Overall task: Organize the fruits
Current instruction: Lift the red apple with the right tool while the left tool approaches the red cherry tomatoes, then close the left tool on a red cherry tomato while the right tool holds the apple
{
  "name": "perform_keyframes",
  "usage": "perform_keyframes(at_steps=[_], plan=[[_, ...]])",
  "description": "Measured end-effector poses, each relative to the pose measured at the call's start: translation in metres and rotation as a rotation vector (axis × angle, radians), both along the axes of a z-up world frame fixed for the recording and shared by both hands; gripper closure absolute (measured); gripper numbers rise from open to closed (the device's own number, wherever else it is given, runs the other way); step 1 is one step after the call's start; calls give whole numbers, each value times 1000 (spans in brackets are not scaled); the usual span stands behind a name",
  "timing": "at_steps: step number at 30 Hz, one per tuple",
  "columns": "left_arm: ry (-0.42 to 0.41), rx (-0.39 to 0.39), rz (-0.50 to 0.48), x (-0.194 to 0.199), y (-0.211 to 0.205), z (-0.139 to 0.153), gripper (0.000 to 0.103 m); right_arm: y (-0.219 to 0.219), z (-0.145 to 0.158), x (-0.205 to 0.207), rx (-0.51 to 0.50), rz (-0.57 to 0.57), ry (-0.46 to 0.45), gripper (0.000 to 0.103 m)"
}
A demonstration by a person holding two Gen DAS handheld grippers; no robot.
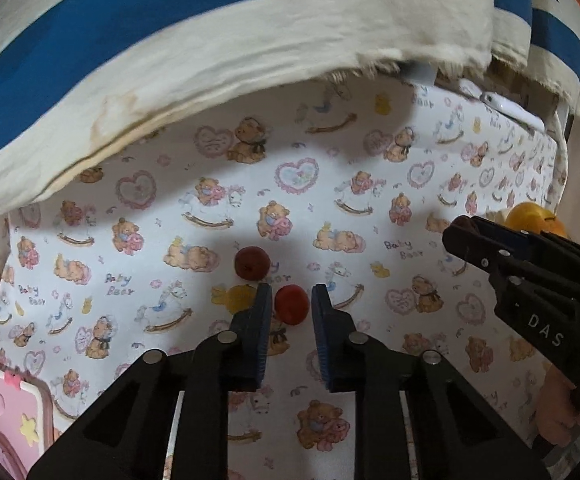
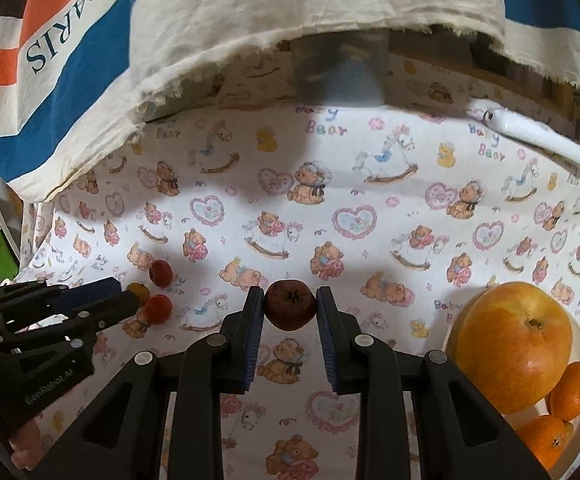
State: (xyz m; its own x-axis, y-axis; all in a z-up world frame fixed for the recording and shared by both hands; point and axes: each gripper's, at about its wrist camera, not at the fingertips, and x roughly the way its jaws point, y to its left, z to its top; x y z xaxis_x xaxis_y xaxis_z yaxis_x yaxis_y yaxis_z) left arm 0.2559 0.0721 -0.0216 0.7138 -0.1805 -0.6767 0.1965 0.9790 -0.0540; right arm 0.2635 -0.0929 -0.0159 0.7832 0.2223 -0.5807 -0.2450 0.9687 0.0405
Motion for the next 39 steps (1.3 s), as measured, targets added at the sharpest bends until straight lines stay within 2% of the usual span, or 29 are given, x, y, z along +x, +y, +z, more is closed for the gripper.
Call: perform_keyframes(at_steps=[3,5,23,25,26,29,30,39], plan=[[5,13,-12,3,-4,-3,83,-1,-2,2,15,0,18,75],[17,21,-9,7,-7,-7,77,-1,-2,3,15,-1,18,75],[88,24,21,19,-11,-18,76,-2,-6,6,22,-2,37,75],[86,22,20,18,-10,-19,79,-2,-6,6,22,-6,36,75],[85,21,19,18,-11,-19,87,-2,-7,6,23,-6,37,75],[84,31,5,13,-14,-20,95,-3,-6,6,27,-5,31,75],[80,40,-1,11,-16,-18,103,-3,-7,6,28,-6,30,75],[-6,25,1,-15,-16,11,103,-8,-4,5,35,-15,15,75]])
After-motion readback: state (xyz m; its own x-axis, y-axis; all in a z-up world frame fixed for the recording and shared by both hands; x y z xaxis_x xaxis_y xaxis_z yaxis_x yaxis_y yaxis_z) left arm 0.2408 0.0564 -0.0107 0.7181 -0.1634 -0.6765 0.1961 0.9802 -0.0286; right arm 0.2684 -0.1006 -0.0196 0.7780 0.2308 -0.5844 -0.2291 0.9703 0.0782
